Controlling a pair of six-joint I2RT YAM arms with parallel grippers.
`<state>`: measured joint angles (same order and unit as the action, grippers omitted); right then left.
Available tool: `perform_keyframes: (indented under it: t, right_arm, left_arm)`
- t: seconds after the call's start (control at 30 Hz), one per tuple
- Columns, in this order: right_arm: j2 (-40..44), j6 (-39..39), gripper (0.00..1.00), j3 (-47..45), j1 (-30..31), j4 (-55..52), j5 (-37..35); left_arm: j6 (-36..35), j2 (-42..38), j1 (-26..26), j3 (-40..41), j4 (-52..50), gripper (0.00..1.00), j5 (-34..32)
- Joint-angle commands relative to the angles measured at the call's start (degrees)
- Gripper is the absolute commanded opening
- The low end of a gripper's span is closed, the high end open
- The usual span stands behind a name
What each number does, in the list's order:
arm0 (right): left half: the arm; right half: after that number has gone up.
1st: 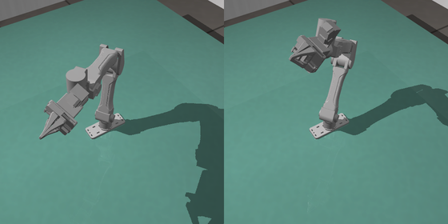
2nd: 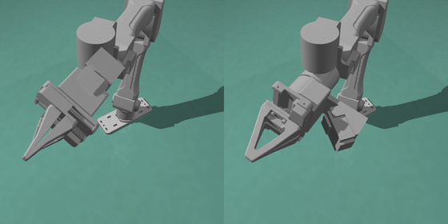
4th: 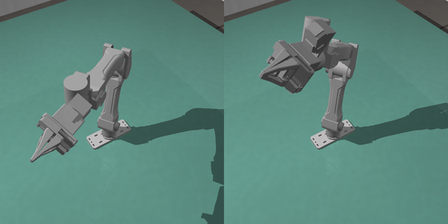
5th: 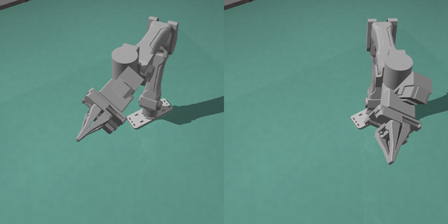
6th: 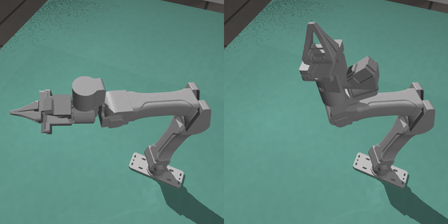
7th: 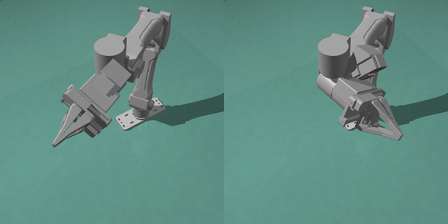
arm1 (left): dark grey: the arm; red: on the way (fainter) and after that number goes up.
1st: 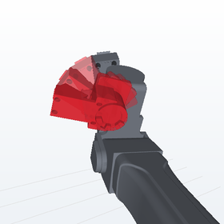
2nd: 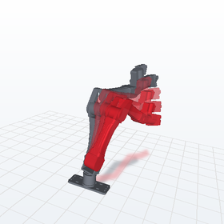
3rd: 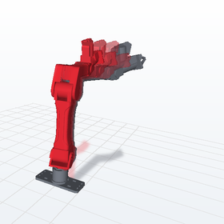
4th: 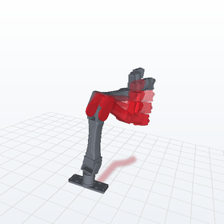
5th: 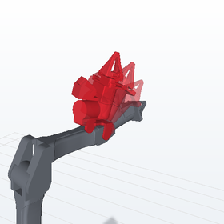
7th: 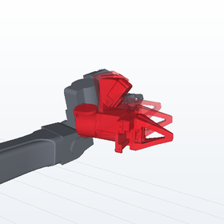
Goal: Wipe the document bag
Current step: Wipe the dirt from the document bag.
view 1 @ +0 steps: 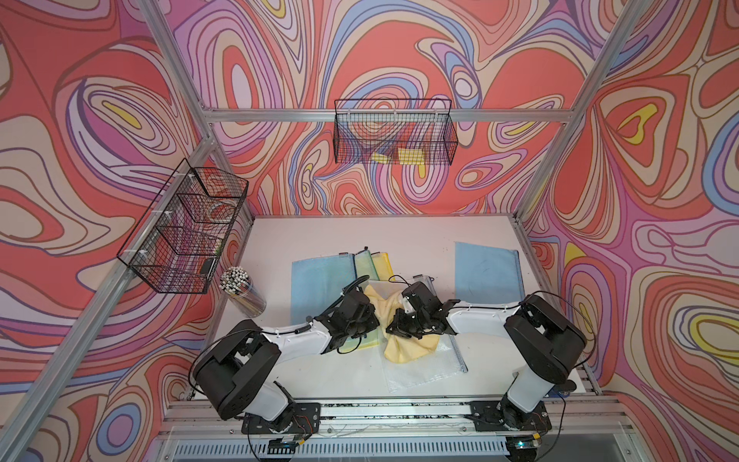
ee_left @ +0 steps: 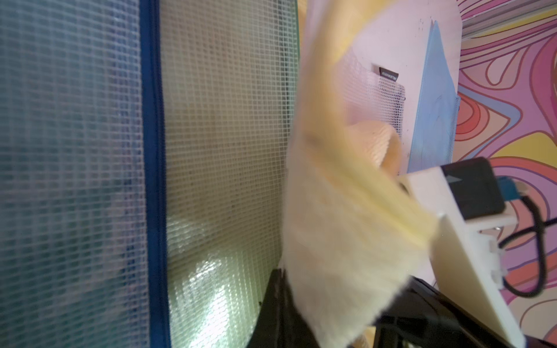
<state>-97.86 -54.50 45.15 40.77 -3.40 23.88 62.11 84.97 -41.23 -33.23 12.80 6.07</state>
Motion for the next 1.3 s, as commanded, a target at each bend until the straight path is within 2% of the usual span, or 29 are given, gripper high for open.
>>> perform_keyframes:
  t: [0.0, 0.23, 0.33, 0.4, 0.47, 0.53, 0.67, 0.83, 0.97, 1.1, 1.2, 1.27]
  right_arm:
    - [3.13, 0.83, 0.00, -3.90, -4.22, -3.24, -2.21]
    - [15.55, 11.25, 0.00, -10.80, -21.51, -16.09, -2.95]
    - [19.23, 14.30, 0.00, -10.08, -25.19, -20.82, -3.72]
    - [20.22, 13.30, 0.00, -9.19, -25.13, -20.78, -2.00]
    - [20.91, 8.78, 0.00, -10.23, -23.97, -15.19, 2.40]
    - [21.07, 4.89, 0.00, -9.52, -19.21, -11.12, 1.90]
    - [16.21, 2.20, 0.00, -1.48, -6.06, -11.54, -3.79]
    - [7.15, -2.50, 0.00, 1.64, 1.52, -1.86, -0.22]
    - [2.56, -4.35, 0.00, 0.25, 2.05, 0.59, 0.70]
    - [3.33, -2.78, 0.00, -2.69, 0.31, -3.65, -0.96]
    - [7.67, -1.27, 0.00, -7.31, -4.42, -6.79, -1.34]
    - [12.30, 1.32, 0.00, -10.71, -10.34, -10.57, -1.18]
  left_arm:
    - [-1.21, -0.97, 0.98, -0.52, -2.04, 0.00, -1.01]
    - [-1.60, -3.74, 3.04, 1.85, -3.13, 0.00, -1.20]
    - [-1.63, -4.44, 3.70, 2.55, -3.35, 0.00, -1.13]
    - [-1.57, -4.38, 3.80, 2.64, -3.26, 0.00, -0.85]
    - [-1.51, -3.82, 3.79, 2.48, -2.63, 0.00, -0.51]
    - [-1.26, -2.88, 3.79, 2.22, -1.80, 0.00, -0.27]
    - [-0.64, -1.18, 3.79, 1.78, -0.23, 0.00, 0.49]
    - [-0.99, -0.83, 3.79, 0.72, -1.15, 0.00, 0.53]
    - [-1.42, -2.22, 3.97, 0.57, -2.65, 0.00, -0.37]
    - [-1.92, -4.06, 4.23, 0.98, -4.48, 0.00, -1.24]
    - [-2.27, -5.02, 4.75, 1.39, -5.34, 0.00, -1.32]
    - [-2.28, -5.66, 5.25, 2.05, -5.33, 0.00, -1.32]
